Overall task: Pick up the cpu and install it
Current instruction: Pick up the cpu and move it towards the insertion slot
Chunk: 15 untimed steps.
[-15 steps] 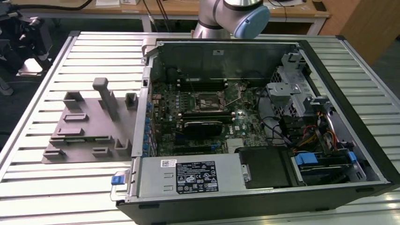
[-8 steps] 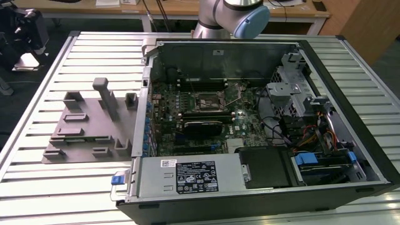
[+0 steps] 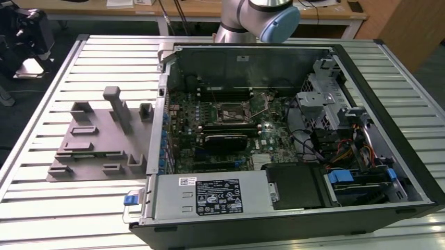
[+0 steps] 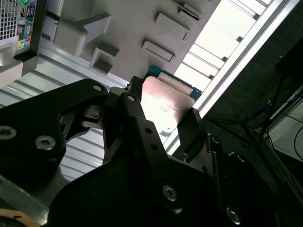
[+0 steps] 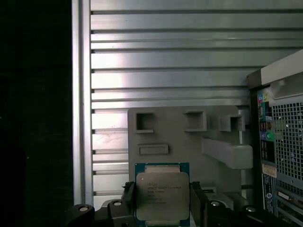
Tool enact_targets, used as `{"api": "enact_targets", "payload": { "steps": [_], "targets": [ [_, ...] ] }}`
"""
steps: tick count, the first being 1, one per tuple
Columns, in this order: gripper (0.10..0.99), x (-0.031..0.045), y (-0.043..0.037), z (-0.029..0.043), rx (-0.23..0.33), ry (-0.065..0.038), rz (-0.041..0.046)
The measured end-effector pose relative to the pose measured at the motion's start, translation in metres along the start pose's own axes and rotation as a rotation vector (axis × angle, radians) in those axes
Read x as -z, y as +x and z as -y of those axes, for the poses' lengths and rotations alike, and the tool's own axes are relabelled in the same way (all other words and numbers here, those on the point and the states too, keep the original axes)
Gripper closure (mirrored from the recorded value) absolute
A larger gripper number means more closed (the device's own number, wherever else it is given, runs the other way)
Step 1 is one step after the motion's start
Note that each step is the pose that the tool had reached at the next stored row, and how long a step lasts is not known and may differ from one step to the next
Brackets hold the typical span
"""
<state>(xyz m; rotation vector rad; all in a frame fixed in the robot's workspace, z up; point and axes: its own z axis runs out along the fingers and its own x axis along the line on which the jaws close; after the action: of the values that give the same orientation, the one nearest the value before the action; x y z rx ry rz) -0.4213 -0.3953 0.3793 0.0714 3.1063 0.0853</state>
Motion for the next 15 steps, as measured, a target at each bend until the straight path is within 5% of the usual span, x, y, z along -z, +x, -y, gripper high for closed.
{"api": "enact_targets", "payload": {
  "steps": [15],
  "targets": [
    [0.545, -0.0013, -0.0312, -0.0014, 0.0, 0.0, 0.0003]
  ]
}}
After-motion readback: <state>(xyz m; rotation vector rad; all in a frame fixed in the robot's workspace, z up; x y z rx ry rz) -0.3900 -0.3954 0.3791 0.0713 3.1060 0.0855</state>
